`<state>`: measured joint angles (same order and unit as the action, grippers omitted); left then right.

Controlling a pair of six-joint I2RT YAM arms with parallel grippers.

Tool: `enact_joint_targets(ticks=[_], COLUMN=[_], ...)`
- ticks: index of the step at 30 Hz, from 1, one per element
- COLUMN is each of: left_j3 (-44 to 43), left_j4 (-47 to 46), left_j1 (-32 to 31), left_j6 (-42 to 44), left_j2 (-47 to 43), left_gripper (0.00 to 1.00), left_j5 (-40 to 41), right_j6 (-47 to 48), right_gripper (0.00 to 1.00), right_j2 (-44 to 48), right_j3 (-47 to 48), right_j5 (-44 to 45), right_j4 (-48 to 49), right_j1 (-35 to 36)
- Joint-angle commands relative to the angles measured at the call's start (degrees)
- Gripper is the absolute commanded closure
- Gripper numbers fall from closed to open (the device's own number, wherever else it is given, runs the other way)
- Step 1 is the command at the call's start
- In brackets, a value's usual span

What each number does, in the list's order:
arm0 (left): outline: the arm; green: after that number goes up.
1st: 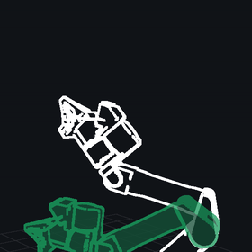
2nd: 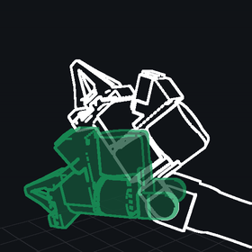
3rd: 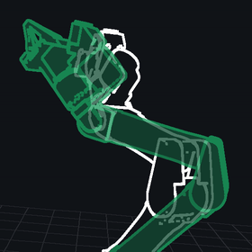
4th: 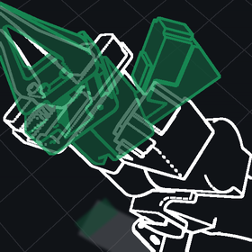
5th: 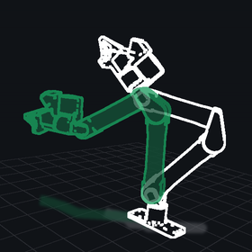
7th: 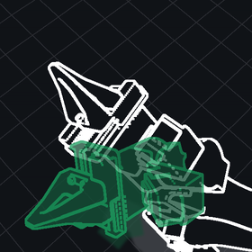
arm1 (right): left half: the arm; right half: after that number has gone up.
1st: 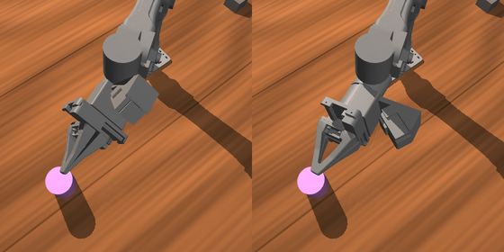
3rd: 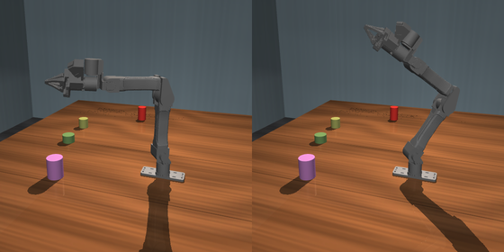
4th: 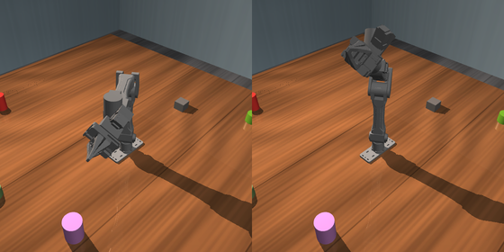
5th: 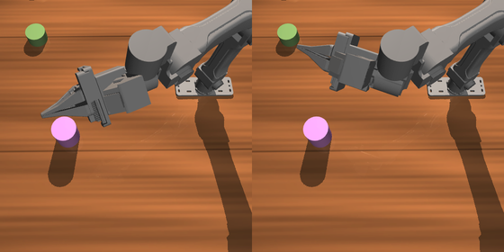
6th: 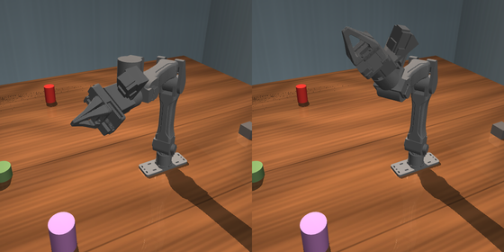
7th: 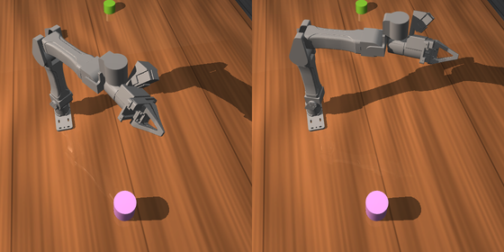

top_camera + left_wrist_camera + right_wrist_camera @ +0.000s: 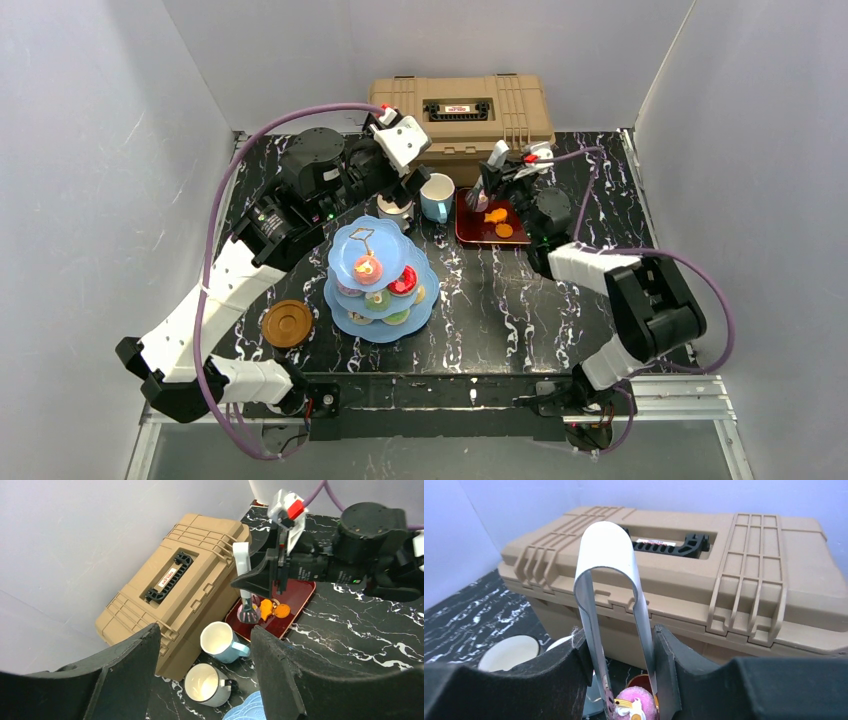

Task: Serve the afternoon tea
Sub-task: Pick up the desert from the tray, then place the desert on the desert table.

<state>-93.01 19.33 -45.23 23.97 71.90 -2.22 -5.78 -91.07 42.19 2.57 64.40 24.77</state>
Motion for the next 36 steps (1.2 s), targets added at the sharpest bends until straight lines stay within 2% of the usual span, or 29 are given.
enact_joint_targets(ticks=[1, 9, 14, 23, 36], left_j3=[-0.4, 0.9, 2.6, 2.8, 3.8], left_j4=[-0.3, 3.1, 6.5, 9.4, 9.7], left_j1=[0.3, 0.3, 0.5, 0.6, 0.8], left_j6=[-0.7, -2.1, -3.5, -5.1, -5.1], left_j2=[-2.3, -4.1, -6.3, -8.0, -8.3], left_gripper=[0.36, 0.37, 0.37, 0.37, 0.37], left_j5=[-0.3, 1.3, 4.1, 5.0, 4.9], right_j6=[-3.5, -4.6, -4.5, -6.8, -10.2], right_gripper=[0.99, 0.99, 0.99, 0.99, 0.99], right_j2=[7.4, 18.7, 21.2, 18.6, 6.0], right_j3=[-2.5, -5.3, -7.0, -8.8, -5.9], right_j5=[-1.6, -4.3, -5.0, -4.9, -5.6], right_j4=[1.9, -7.1, -10.3, -8.4, 2.2], right_j1=[0.6, 6.1, 10.6, 16.0, 17.8])
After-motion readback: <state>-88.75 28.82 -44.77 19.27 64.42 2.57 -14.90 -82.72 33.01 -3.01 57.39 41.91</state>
